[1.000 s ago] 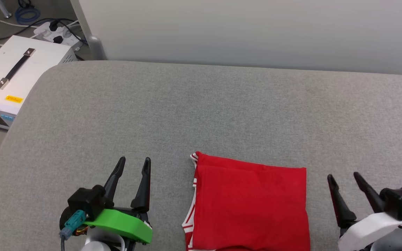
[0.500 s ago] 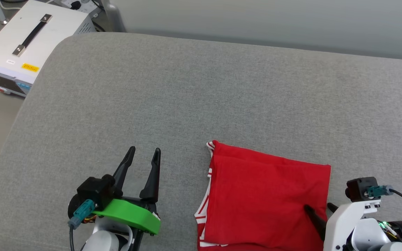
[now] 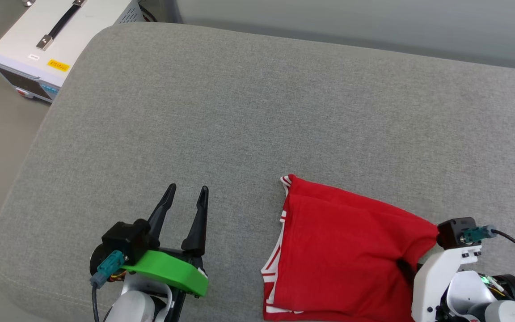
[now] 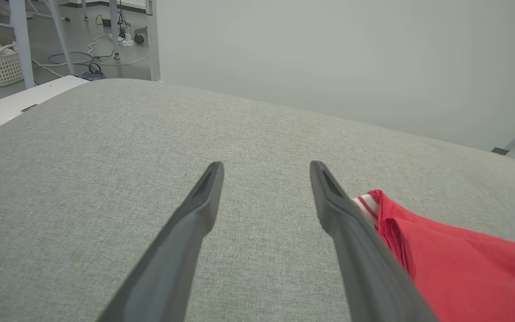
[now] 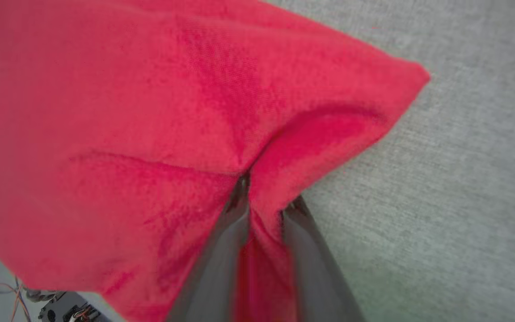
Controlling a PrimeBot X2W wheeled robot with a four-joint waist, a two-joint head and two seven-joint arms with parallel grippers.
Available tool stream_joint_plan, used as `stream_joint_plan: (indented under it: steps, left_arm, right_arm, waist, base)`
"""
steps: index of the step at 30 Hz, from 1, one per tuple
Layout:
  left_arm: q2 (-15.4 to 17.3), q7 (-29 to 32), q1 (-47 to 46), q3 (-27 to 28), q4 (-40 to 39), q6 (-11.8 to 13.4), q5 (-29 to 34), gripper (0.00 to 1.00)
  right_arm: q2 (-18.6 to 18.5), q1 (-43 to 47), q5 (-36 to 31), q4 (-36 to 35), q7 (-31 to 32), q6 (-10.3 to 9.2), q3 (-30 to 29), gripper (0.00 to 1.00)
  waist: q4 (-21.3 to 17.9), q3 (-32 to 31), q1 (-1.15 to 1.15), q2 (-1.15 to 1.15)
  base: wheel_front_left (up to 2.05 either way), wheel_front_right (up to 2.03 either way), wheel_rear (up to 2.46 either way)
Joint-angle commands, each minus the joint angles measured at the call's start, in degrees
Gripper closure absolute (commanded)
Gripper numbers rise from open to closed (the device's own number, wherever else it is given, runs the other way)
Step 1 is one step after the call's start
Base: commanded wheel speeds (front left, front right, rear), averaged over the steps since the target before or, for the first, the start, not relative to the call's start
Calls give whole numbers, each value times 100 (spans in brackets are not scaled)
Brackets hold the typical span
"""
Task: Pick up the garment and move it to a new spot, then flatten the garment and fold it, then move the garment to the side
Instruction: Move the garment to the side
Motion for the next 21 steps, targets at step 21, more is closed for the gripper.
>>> stream_joint_plan:
  steps: [21]
  left_arm:
    - [243, -34, -14, -497, -91, -18, -62, 0]
  right_arm:
    - [-3030, -1280, 178, -626, 289, 3, 1994, 100]
  waist:
    - [-1844, -279, 0, 0]
  base:
    - [0, 0, 0]
